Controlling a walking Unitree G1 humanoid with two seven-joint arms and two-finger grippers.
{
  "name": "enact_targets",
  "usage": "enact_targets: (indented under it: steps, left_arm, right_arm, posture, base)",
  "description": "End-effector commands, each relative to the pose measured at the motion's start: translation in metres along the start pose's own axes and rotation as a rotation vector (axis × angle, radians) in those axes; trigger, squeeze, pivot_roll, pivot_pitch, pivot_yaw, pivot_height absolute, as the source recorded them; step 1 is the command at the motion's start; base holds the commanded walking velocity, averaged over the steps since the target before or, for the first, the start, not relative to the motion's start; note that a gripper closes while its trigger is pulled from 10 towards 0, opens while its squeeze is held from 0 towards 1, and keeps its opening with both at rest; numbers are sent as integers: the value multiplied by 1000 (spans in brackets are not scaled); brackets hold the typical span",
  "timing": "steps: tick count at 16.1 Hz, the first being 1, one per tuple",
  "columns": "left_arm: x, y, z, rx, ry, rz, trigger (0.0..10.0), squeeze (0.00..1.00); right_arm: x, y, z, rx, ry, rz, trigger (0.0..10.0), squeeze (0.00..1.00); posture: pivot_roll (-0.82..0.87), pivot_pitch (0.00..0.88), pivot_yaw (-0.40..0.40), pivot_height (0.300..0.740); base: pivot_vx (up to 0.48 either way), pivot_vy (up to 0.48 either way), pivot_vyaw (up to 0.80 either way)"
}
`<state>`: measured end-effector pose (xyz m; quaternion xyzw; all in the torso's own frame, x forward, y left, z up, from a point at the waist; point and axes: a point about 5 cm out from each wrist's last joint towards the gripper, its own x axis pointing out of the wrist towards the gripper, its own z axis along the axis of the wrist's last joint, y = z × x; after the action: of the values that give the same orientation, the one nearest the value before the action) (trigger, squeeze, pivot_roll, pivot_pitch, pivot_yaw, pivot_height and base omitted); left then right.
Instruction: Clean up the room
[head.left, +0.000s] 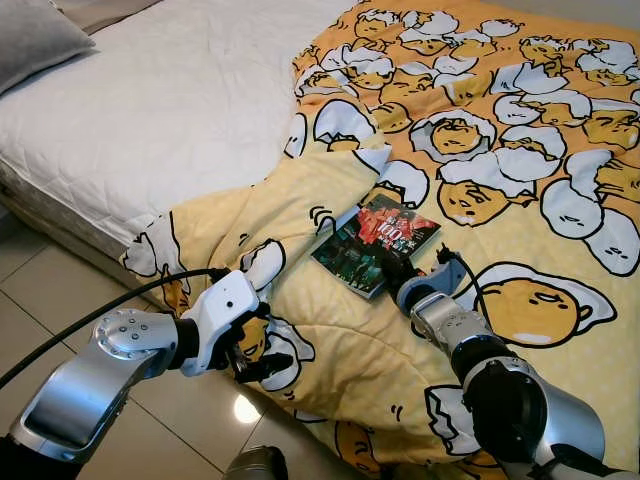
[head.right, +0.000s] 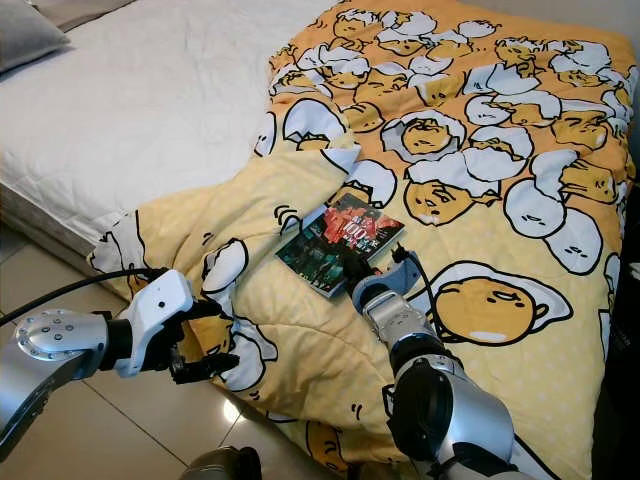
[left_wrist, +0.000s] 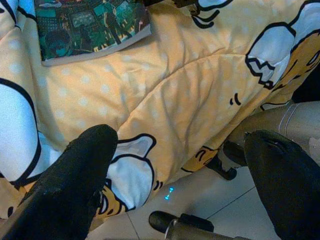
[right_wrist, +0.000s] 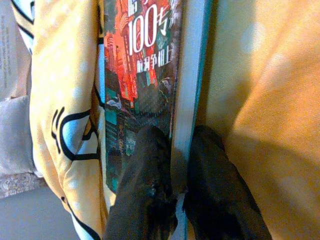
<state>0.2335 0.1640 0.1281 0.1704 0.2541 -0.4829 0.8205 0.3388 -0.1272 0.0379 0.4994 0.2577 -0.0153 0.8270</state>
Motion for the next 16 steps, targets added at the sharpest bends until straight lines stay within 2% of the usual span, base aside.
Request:
enact_targets:
  steps: [1, 4, 6, 8, 9, 10, 12, 14, 15, 16]
  left_arm:
    - [2, 1, 0, 9, 2, 4, 10000, 475]
    - [8, 3, 0, 8, -23, 17, 10000, 475]
    - [16, 10, 7, -4, -89, 66, 10000, 475]
    - [22, 15, 16, -33, -173, 126, 10000, 478]
    - [28, 17, 17, -42, -210, 174, 10000, 478]
    - [30, 19, 21, -52, -239, 199, 10000, 478]
    - [35, 23, 24, -84, -297, 301, 10000, 494]
    - [35, 27, 25, -124, -339, 372, 10000, 494]
    - [35, 28, 25, -128, -349, 392, 10000, 490]
    - [33, 31, 25, -138, -369, 455, 10000, 482]
  right_arm:
    - [1, 6, 2, -19, 2, 19, 0, 0]
    - [1, 9, 8, -21, -14, 49, 0, 0]
    - [1, 14, 18, -30, -40, 95, 0, 0]
    - [-3, 13, 28, -91, -59, 144, 0, 0]
    - [-6, 8, 29, -199, -40, 159, 0, 0]
    - [-8, 5, 30, -250, -38, 165, 0, 0]
    - [-17, -1, 39, -259, -116, 164, 0, 0]
    - [-26, -1, 45, -227, -169, 173, 0, 0]
    - [-29, -1, 47, -242, -188, 171, 0, 0]
    - [-41, 5, 54, -301, -273, 176, 0, 0]
  posture:
    - [130, 83, 46, 740]
    - [96, 9, 34, 740]
    - [64, 0, 36, 740]
    - [34, 0, 50, 740]
    - [14, 0, 56, 740]
    - [14, 0, 56, 740]
    - [-6, 0, 65, 740]
    - [-17, 0, 69, 740]
    - [-20, 0, 69, 740]
    - [-30, 0, 70, 740]
  base:
    - [0, 0, 0]
    - [0, 0, 0]
    - [0, 0, 0]
    - [0, 0, 0]
    - [0, 0, 0]
    - [0, 0, 0]
    - [0, 0, 0]
    - [0, 0, 0]
    - [0, 0, 0]
    - [0, 0, 0]
